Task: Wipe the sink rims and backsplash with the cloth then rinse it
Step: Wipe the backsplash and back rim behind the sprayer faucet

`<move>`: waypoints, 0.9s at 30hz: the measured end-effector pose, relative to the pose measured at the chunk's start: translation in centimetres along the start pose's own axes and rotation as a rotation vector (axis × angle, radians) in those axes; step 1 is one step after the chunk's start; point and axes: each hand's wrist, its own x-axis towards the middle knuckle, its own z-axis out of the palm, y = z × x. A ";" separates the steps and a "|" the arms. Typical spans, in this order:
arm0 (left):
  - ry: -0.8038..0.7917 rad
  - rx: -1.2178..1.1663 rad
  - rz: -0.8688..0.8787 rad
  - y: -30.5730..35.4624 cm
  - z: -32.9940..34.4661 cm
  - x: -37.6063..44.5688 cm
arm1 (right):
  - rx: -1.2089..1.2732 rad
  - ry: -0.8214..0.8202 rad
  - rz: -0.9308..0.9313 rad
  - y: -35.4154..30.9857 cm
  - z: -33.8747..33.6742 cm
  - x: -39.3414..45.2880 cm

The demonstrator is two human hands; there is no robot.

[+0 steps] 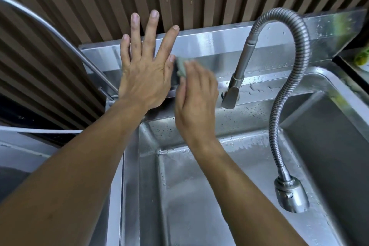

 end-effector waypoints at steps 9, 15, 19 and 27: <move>-0.002 -0.007 -0.002 0.0 -0.1 0.0 | -0.516 -0.211 0.026 1.4 0.9 -2.6; -0.019 -0.025 0.001 0.1 -0.1 0.0 | -0.430 -0.164 -0.039 2.7 0.7 -2.4; -0.026 -0.029 0.005 -0.1 -0.2 0.0 | -0.357 -0.129 -0.153 3.7 0.9 -2.2; -0.033 -0.033 -0.002 0.1 -0.3 0.0 | -0.161 0.056 -0.442 2.5 -5.4 -4.0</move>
